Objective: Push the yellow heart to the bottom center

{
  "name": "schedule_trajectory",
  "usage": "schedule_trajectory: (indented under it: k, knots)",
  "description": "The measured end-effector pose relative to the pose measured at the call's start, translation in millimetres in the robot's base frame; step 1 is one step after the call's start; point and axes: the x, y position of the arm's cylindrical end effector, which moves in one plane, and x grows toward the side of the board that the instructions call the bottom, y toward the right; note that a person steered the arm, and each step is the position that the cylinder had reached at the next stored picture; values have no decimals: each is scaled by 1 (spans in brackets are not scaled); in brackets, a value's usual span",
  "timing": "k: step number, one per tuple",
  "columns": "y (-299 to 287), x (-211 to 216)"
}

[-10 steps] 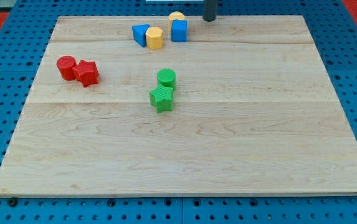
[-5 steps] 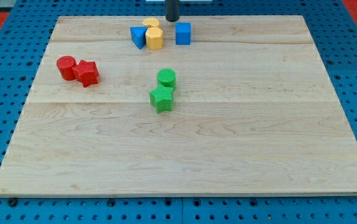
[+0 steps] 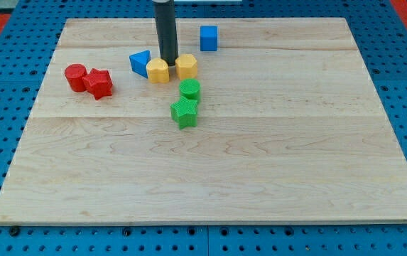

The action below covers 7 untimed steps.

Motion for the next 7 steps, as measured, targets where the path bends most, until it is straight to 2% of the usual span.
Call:
schedule_trajectory:
  k: [1, 4, 6, 7]
  knots:
    - [-15, -28]
    - [-15, 132]
    - [-14, 217]
    - [8, 252]
